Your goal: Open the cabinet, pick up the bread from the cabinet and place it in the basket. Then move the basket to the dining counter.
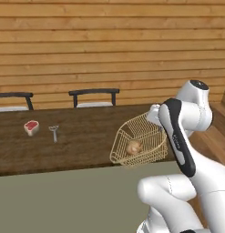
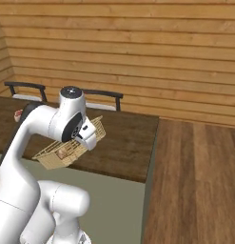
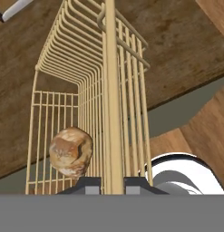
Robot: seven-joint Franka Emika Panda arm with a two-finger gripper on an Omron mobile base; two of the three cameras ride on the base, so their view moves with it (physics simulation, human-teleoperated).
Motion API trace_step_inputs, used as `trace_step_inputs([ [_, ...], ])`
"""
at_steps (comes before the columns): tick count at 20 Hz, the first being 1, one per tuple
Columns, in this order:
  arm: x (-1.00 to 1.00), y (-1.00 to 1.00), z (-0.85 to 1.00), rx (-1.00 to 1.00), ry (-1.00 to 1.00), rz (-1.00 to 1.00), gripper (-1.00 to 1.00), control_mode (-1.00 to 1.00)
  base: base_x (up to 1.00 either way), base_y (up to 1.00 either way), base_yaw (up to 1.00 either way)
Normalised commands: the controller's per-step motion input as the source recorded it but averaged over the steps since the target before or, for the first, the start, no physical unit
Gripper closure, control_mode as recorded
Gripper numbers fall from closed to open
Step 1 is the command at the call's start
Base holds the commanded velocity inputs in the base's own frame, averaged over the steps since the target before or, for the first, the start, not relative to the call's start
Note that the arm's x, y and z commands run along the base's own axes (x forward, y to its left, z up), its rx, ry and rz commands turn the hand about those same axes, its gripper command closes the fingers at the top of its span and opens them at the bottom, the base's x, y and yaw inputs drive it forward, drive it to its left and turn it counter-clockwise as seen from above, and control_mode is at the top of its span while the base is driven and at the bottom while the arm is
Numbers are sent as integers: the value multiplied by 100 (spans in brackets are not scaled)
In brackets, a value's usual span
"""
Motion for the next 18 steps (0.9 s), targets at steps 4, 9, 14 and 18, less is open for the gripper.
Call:
trace_step_inputs([
  [4, 41, 22, -2, 0, 0, 0, 100, -100, 0, 0, 0],
  [9, 57, 2, -5, 0, 0, 0, 100, -100, 0, 0, 0],
  [14, 92, -44, -41, 43, -2, -1, 100, -100, 0, 0, 0],
  [18, 86, -57, -49, 74, 0, 0, 100, -100, 0, 0, 0],
])
